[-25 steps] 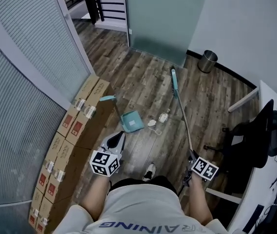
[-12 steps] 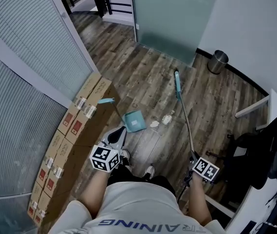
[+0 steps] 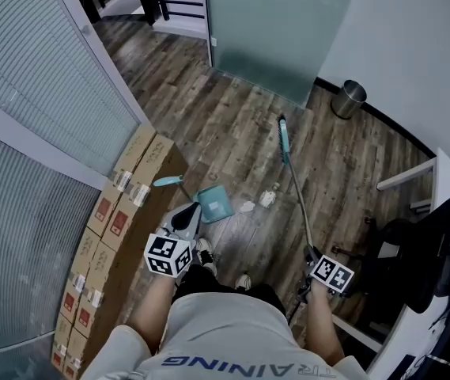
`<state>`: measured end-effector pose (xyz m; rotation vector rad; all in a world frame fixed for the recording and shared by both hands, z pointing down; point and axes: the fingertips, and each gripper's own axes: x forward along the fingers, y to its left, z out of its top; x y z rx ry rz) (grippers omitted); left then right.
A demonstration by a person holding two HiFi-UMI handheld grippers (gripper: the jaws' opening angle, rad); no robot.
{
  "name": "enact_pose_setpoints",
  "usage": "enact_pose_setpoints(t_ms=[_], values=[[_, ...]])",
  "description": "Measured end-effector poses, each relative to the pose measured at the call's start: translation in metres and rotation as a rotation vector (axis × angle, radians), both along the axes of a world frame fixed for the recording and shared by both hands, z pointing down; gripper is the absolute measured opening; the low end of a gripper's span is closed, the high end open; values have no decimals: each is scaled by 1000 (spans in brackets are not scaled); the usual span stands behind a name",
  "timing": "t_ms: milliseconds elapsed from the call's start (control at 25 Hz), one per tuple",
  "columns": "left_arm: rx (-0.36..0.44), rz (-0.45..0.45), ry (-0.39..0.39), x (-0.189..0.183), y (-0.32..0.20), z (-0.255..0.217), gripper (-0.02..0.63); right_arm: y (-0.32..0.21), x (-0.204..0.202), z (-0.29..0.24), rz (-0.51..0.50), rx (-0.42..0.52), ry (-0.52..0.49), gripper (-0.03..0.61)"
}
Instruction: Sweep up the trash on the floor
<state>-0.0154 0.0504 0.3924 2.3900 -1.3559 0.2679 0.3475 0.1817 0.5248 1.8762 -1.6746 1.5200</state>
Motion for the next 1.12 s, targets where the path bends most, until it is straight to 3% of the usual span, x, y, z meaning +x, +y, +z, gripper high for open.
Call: enact_pose_setpoints(t_ms=[360, 480, 720, 960, 1120], values=[[-76, 5, 16, -85, -74, 36, 0, -50, -65, 10, 27, -89, 30, 107], [-82, 35, -24, -107, -88, 50, 2, -65, -86, 14, 30, -98, 33, 107], [-154, 228, -137, -123, -108, 93, 14, -85, -112, 28, 8, -152, 55, 107], [-155, 386, -431, -136, -128, 139, 121, -87, -117, 55, -24, -229, 100, 107], [-189, 484, -562, -128, -134, 179, 202, -79, -121, 72, -16, -272, 95, 107]])
